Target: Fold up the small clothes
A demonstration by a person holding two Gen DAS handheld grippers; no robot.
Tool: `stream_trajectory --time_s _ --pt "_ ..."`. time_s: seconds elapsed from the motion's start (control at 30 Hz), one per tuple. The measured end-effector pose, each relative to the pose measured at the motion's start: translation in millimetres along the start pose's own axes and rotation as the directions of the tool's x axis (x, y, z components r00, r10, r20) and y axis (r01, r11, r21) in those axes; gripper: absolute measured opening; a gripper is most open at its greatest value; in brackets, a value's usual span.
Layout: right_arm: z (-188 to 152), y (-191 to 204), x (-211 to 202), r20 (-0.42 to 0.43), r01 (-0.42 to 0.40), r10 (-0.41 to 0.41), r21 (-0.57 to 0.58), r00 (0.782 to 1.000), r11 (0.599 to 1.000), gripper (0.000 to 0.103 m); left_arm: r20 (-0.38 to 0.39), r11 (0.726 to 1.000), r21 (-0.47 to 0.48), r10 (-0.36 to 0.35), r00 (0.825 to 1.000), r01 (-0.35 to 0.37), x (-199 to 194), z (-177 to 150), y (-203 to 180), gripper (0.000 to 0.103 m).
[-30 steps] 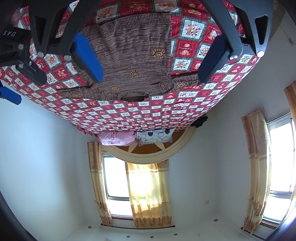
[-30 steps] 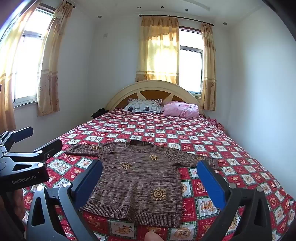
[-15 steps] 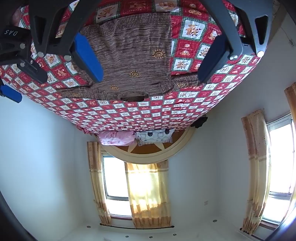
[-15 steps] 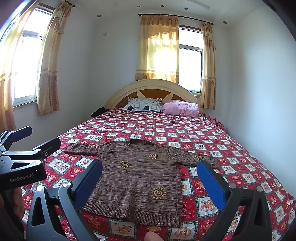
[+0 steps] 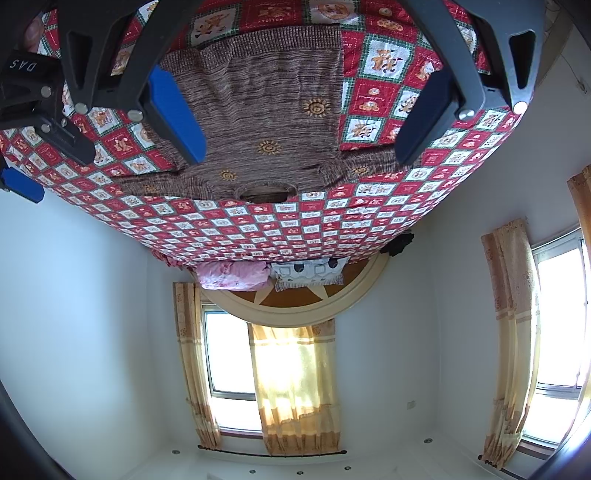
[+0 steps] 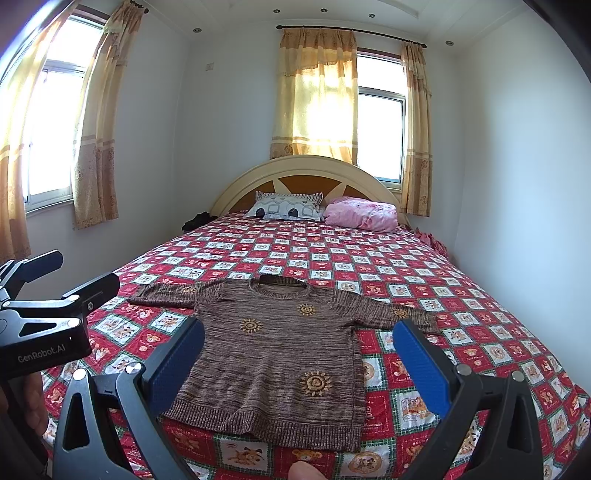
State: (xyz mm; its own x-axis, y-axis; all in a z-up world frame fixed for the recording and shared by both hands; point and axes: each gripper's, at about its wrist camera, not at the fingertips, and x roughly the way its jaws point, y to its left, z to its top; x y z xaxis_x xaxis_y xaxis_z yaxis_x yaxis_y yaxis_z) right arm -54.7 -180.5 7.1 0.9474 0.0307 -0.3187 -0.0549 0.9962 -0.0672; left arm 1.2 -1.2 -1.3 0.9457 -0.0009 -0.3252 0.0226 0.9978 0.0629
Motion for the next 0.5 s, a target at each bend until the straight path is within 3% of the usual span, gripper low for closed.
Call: stream_trajectory --time_s 0.5 --pt "-2.1 -0.2 4.1 -0.009 0.000 0.000 0.000 1.000 1.000 0.102 -0.003 1.000 -0.003 -0.001 1.000 0.001 2.4 -2.0 1.7 0.103"
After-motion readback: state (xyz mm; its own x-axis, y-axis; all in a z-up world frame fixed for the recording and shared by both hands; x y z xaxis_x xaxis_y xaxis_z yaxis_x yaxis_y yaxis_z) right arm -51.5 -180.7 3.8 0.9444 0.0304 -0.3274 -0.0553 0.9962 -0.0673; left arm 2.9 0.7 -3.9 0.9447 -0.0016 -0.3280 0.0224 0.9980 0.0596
